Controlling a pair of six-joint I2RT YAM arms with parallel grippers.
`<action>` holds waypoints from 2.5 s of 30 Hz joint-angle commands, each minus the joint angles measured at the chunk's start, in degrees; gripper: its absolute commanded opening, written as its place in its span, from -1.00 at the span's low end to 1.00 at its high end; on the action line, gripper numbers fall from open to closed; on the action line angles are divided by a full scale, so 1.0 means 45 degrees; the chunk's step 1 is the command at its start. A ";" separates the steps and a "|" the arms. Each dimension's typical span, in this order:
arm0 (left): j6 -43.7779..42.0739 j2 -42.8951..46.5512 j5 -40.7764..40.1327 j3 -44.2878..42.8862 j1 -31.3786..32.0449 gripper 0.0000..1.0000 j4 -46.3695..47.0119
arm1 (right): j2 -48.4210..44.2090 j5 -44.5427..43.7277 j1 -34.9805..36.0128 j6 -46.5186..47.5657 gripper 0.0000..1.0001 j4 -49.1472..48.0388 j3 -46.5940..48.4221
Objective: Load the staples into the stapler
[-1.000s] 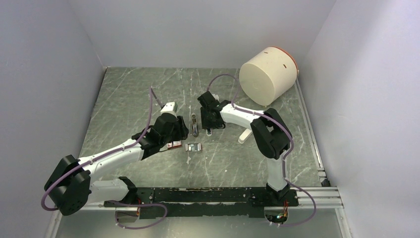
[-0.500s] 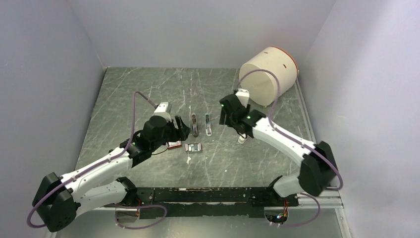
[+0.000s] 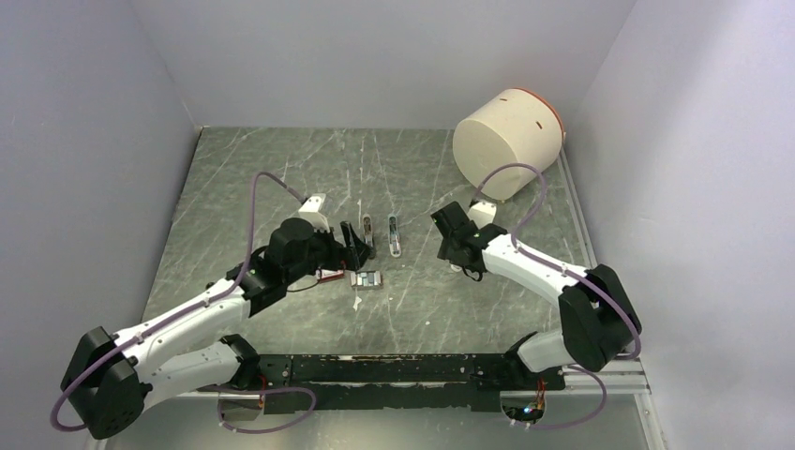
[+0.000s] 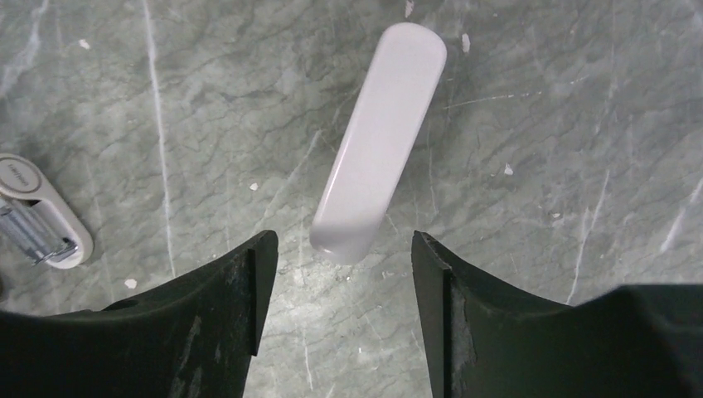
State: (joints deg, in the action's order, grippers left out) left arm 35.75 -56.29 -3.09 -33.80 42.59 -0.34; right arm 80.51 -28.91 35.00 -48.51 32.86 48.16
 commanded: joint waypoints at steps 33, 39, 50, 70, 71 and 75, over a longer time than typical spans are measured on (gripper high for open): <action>0.1783 -0.2988 0.3097 -0.0117 0.0089 0.86 0.2552 | -0.0918 0.5268 0.0489 0.2974 -0.47 -0.3146 -0.1522; 0.2321 -0.2814 0.2808 0.0252 0.0175 0.86 0.2644 | -0.0054 0.4750 0.0770 0.3589 -0.43 -0.1807 -0.0999; 0.2158 -0.2668 0.2368 0.0024 0.0196 0.87 0.2033 | -0.0488 0.4422 0.0937 0.3608 0.24 -0.1043 -0.0369; 0.1656 -0.2841 0.3558 0.1047 0.0181 0.75 0.4272 | 0.0561 0.3158 0.1486 0.2619 -0.30 -0.1881 -0.0220; 0.1650 -0.2857 0.3553 0.1047 0.0194 0.75 0.4291 | 0.0477 0.3347 0.1470 0.2695 -0.33 -0.2174 -0.0305; 0.1702 -0.3094 0.3519 0.0989 0.0184 0.71 0.4340 | 0.0375 0.3760 0.1418 0.2820 -0.46 -0.2938 -0.0482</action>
State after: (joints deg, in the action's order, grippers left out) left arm 44.31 -69.34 11.25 -29.19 43.13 15.77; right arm 83.18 -12.51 41.47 -35.90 24.88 46.17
